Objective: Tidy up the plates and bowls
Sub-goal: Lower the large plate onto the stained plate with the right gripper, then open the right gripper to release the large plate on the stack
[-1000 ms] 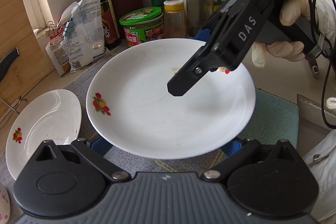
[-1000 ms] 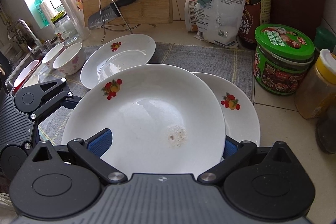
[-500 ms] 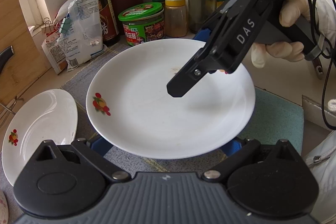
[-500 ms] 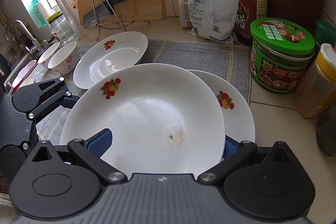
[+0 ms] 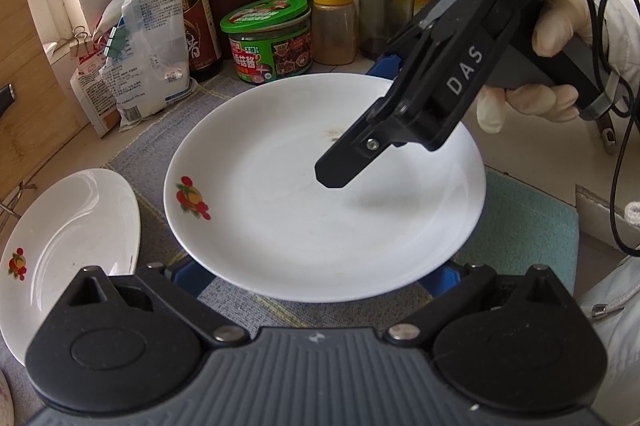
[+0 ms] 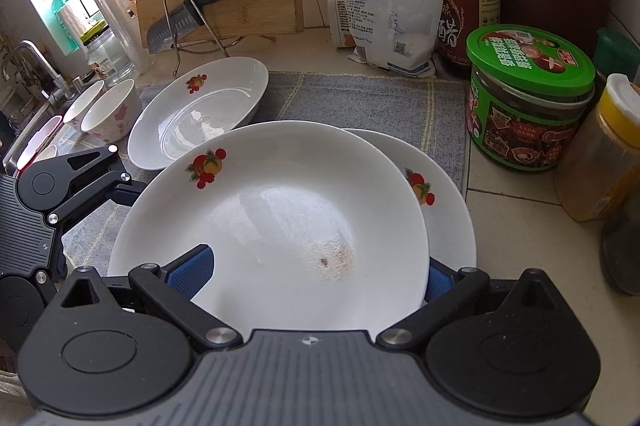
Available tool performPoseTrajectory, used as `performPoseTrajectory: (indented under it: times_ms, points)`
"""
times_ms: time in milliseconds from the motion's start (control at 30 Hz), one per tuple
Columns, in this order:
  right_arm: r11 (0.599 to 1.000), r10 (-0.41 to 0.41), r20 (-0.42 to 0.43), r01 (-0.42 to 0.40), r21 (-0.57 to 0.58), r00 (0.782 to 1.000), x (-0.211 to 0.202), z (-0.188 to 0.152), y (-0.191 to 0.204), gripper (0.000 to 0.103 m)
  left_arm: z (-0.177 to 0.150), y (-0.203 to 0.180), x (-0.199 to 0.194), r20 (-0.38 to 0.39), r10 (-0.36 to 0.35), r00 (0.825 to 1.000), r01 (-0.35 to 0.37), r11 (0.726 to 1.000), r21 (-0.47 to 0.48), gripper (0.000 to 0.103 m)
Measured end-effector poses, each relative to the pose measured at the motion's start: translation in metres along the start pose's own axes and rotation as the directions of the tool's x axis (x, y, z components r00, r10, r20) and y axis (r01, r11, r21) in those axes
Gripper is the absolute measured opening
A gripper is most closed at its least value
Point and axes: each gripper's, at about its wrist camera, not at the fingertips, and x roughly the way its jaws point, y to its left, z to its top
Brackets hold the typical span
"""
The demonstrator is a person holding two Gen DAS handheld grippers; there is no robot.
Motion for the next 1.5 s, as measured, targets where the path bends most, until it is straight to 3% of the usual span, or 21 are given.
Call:
performPoseTrajectory:
  times_ms: [900, 1500]
  points:
    - [0.998, -0.001, -0.014, 0.001, 0.062, 1.0, -0.004, -0.004, -0.013, 0.103, 0.009, 0.006, 0.015, -0.049, -0.018, 0.999, 0.02, 0.999, 0.028, 0.101]
    - [0.996, -0.036, 0.008, 0.035, 0.076, 0.999, -0.015, -0.003, -0.013, 0.103, 0.006, 0.006, 0.016, -0.042, -0.017, 0.999, 0.019, 0.998, 0.056, 0.101]
